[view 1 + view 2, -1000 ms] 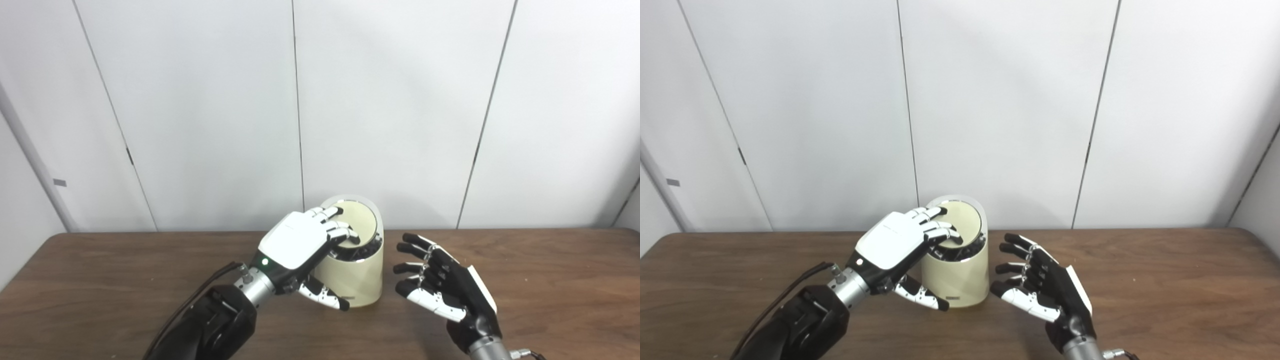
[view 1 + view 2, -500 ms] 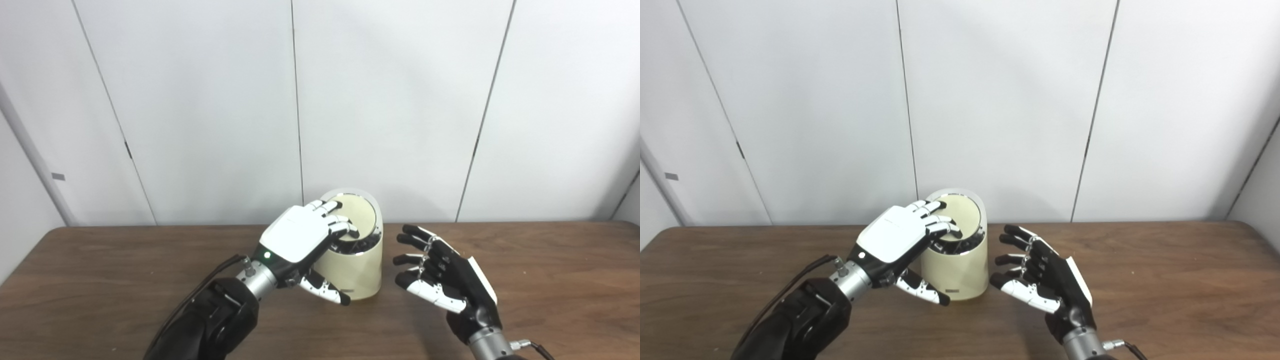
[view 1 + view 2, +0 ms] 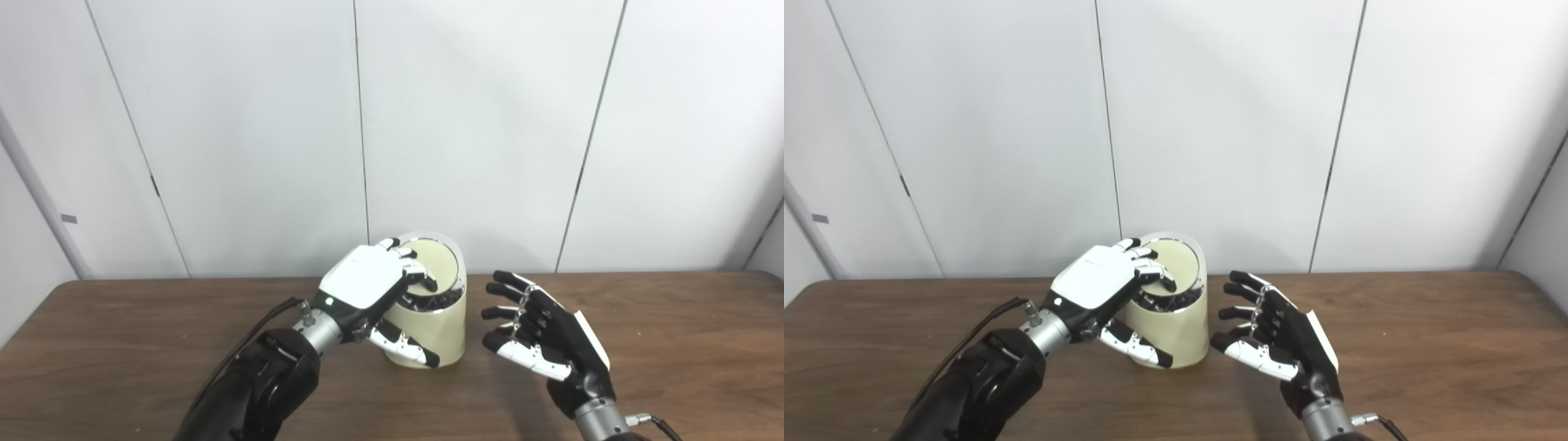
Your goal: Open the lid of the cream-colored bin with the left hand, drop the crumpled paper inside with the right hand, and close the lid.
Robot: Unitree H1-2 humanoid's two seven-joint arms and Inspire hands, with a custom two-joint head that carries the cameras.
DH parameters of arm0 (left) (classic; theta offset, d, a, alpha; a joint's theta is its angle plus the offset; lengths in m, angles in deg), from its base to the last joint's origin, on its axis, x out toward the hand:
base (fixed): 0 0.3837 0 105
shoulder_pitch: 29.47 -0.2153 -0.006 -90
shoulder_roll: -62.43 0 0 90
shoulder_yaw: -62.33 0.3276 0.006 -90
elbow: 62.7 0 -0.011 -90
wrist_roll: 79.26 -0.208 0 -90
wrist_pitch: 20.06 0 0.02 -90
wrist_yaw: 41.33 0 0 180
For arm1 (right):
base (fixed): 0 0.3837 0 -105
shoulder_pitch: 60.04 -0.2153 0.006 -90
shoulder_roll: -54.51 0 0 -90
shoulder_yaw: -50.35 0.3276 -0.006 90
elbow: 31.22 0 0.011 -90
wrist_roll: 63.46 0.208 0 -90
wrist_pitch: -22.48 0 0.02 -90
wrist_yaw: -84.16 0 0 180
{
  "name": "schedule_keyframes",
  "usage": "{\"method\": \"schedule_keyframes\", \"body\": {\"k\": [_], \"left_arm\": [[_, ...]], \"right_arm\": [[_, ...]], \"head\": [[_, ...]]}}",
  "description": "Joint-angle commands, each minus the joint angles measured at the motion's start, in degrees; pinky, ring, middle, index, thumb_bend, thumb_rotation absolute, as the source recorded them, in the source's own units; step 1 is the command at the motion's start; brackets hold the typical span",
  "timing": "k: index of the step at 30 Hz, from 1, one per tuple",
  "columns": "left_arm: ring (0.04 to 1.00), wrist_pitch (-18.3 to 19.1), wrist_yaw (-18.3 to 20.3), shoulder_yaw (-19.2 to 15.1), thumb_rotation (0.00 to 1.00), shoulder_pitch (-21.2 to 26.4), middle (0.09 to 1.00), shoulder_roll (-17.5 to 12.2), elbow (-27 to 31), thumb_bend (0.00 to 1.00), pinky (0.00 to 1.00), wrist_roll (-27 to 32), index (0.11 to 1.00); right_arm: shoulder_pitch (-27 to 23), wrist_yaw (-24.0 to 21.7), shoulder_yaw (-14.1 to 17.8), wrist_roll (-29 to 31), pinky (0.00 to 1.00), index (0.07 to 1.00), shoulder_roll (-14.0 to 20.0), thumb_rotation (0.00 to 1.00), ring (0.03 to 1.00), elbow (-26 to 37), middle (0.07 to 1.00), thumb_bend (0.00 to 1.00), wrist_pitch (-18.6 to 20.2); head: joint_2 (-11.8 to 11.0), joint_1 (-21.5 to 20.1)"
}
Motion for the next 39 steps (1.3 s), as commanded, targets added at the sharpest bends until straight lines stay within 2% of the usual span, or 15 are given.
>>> {"method": "schedule_keyframes", "body": {"k": [1, 11, 15, 18, 22, 26, 28, 30, 32, 39], "left_arm": [[0.874, 2.1, 4.8, 1.3, 0.49, -0.4, 0.749, -1.8, -2.8, 0.99, 0.97, -0.8, 0.728], [0.879, 2.4, 4.8, 0.8, 0.47, -0.7, 0.746, -2.3, -1.1, 0.98, 1.0, 0.5, 0.726], [0.89, 2.2, 3.5, 0.3, 0.47, -0.9, 0.768, -2.4, -0.3, 0.97, 1.0, 0.6, 0.761], [0.895, 2.1, 1.8, -0.6, 0.46, -1.2, 0.812, -2.2, 0.2, 0.98, 0.97, 0.7, 0.799], [0.913, 1.8, -2.9, -2.5, 0.44, -1.9, 0.857, -1.1, 0.3, 0.97, 0.93, 1.0, 0.86], [0.876, -1.9, -12.4, -4.5, 0.4, -2.6, 0.864, -0.2, -0.9, 0.94, 0.85, 1.5, 0.877], [0.874, -3.0, -15.5, -5.0, 0.4, -2.8, 0.871, 0.1, -1.4, 0.92, 0.81, 1.5, 0.891], [0.885, -3.8, -18.2, -6.4, 0.4, -3.2, 0.886, 0.9, -1.4, 0.9, 0.8, 2.8, 0.91], [0.902, -3.9, -19.4, -7.6, 0.4, -3.7, 0.905, 1.6, -1.1, 0.87, 0.82, 4.5, 0.927], [0.88, -4.3, -19.5, -11.8, 0.41, -5.8, 0.917, 3.9, 0.8, 0.82, 0.72, 13.8, 0.944]], "right_arm": [[-1.4, -0.2, 0.3, 0.6, 0.46, 0.769, 0.2, 0.23, 0.638, 1.2, 0.758, 0.74, -1.5], [-1.6, -0.1, 0.1, 0.1, 0.46, 0.772, 0.3, 0.23, 0.64, 1.0, 0.76, 0.72, -1.5], [-1.6, -0.1, 0.1, 0.0, 0.46, 0.773, 0.3, 0.25, 0.636, 0.9, 0.762, 0.73, -1.4], [-1.6, 0.1, 0.1, 0.1, 0.46, 0.769, 0.1, 0.22, 0.635, 1.0, 0.763, 0.71, -1.2], [-1.6, 0.1, 0.1, -0.1, 0.47, 0.77, 0.2, 0.22, 0.634, 0.6, 0.766, 0.71, -1.5], [-1.6, -0.1, 0.1, 0.1, 0.47, 0.769, 0.2, 0.22, 0.634, 0.2, 0.774, 0.72, -1.7], [-1.6, -0.2, 0.1, 0.1, 0.46, 0.769, 0.4, 0.22, 0.633, 0.0, 0.777, 0.71, -1.8], [-1.6, -0.1, 0.2, 0.1, 0.46, 0.769, 0.4, 0.22, 0.632, -0.1, 0.777, 0.71, -1.7], [-1.6, 0.0, 0.2, 0.0, 0.46, 0.769, 0.5, 0.22, 0.629, -0.1, 0.774, 0.72, -1.9], [-1.5, -0.5, 0.3, 0.3, 0.46, 0.773, 1.1, 0.24, 0.632, -0.7, 0.765, 0.73, -2.5]], "head": [[0.0, -0.1], [-0.3, -0.1], [-0.5, 0.1], [-0.5, 0.1], [-0.7, 0.2], [-0.8, 0.3], [-0.8, 0.4], [-0.9, 0.5], [-0.9, 0.6], [-1.0, 0.9]]}}
